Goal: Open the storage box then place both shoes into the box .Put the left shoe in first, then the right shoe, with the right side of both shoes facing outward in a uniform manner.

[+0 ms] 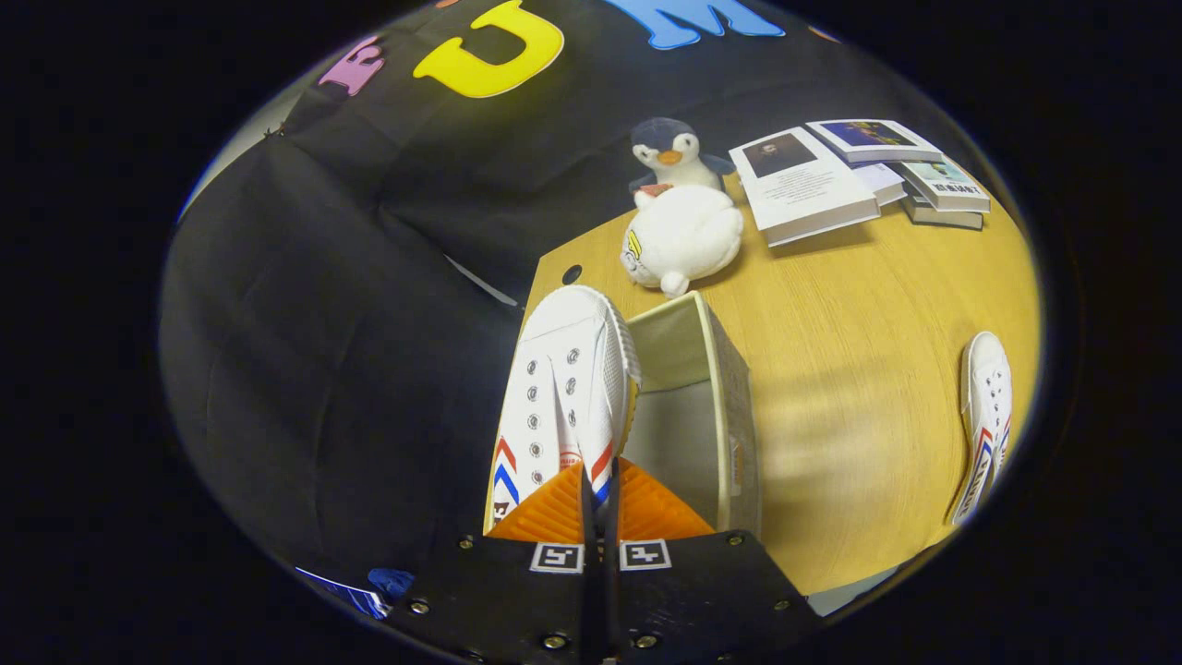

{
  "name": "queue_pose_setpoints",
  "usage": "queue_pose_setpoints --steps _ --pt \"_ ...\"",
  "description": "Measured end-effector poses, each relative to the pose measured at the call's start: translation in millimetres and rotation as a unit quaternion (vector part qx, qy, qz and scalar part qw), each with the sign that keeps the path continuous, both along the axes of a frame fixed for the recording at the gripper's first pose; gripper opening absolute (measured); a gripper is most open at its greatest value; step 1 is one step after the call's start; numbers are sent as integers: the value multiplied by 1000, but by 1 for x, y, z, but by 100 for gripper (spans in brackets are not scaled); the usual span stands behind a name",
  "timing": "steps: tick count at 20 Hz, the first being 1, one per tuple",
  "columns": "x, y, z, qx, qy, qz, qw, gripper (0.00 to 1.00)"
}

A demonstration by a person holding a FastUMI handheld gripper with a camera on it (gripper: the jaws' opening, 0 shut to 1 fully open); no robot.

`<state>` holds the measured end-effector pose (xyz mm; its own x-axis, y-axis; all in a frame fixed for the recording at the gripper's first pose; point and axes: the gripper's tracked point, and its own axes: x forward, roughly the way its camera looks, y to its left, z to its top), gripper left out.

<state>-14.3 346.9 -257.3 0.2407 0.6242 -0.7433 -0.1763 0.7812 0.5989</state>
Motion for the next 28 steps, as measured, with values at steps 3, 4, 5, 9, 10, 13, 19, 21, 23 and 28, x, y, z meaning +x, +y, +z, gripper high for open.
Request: queue_pose_setpoints --steps 3,4,5,9,10,13,19,21,23,28 --pt "-6 16 -9 -7 4 9 1000 0" --pt "-7 21 -13 -10 6 12 1000 0" --pt "-10 25 -16 -13 8 15 1000 0" --pt "-20 33 -31 -33 16 29 999 0" --pt "-21 34 -35 -37 18 27 999 0" --pt "-21 34 -48 -54 25 23 998 0" --pt "-30 40 -76 -85 45 24 995 0" --pt "-31 42 -85 -98 45 29 994 1" --pt "-31 42 -93 -106 49 29 993 1" --pt "-31 51 -85 -85 23 60 994 24"
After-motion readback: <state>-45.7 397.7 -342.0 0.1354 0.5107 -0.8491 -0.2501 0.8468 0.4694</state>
